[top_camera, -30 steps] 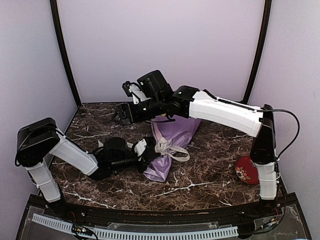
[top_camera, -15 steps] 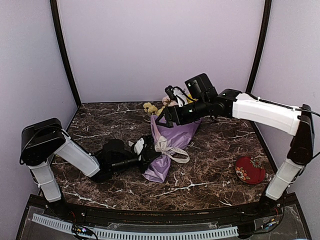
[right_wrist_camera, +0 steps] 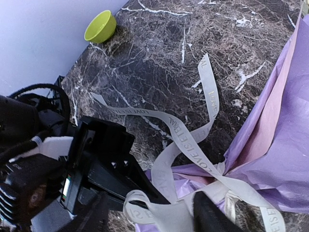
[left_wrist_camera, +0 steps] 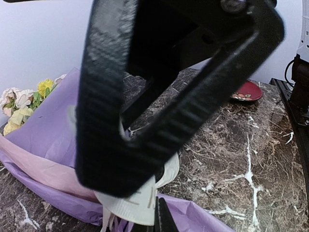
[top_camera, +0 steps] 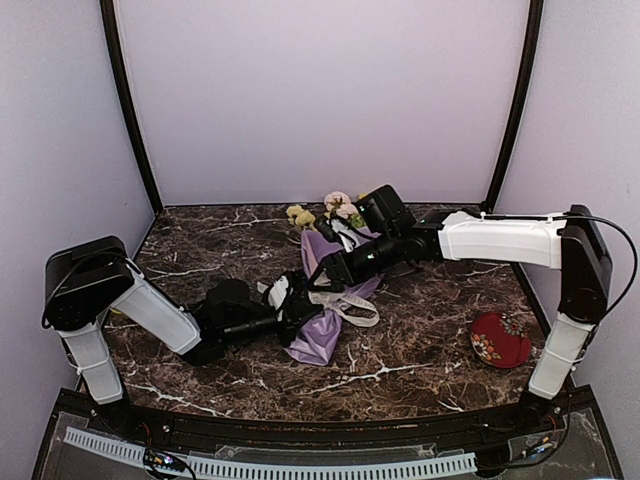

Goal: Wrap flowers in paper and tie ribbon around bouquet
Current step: Cross the half-tied ribbon over the folded bouquet.

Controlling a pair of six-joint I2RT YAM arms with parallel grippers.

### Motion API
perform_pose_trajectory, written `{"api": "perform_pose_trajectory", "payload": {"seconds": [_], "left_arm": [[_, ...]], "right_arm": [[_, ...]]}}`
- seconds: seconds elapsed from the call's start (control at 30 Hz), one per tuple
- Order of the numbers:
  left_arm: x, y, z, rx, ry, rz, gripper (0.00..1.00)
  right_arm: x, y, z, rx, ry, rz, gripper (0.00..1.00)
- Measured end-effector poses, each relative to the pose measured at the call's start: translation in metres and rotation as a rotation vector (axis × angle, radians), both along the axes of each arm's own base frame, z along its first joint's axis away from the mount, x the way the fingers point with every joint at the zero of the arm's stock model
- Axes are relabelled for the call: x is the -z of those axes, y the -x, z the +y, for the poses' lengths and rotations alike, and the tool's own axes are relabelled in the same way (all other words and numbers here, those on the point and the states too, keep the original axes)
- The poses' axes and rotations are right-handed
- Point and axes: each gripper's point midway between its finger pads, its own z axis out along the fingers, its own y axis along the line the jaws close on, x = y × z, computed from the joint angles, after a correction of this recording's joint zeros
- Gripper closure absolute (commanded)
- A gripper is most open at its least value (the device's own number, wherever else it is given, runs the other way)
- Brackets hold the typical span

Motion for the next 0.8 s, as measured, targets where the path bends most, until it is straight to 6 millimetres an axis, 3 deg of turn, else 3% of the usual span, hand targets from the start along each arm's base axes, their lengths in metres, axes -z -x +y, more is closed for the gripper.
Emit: {"api": "perform_pose_trajectory", "payload": {"seconds": [0.1,0.13,0.2,0.3,0.4,0.53,0.67,0.8], "left_arm": [[0.000,0.000,0.000,0.000,0.000,0.000,1.00],[0.000,0.000,0.000,0.000,0.000,0.000,1.00],[0.000,0.000,0.000,0.000,0.000,0.000,0.96],[0.002,-0.001,0.000,-0.006,-0.008,0.013,0.52],[0.007,-0.003,0.003,-0.032,-0.047,0.079,0.32],[-0.011,-0.005,0.014,-0.092,-0.092,0.142,0.19],[-0.033,-0.011,0.047,-0.236,-0.138,0.213,0.12],[-0.006,-0.029,0.107,-0.432,-0.238,0.385,0.10]], "right_arm": [[-0.003,0.002,0.003,-0.017,-0.020,-0.002,0.95],[-0.004,0.002,0.003,-0.018,-0.023,0.000,1.00],[-0.004,0.003,0.003,-0.021,-0.025,0.002,1.00],[-0.003,0.001,0.002,-0.015,-0.021,0.003,1.00],[-0.003,-0.002,0.000,0.001,-0.018,0.005,1.00],[-0.002,-0.010,-0.005,0.028,-0.015,0.009,1.00],[-0.001,-0.013,-0.007,0.036,-0.013,0.009,1.00],[0.006,-0.013,-0.005,0.032,-0.005,0.027,1.00]]}}
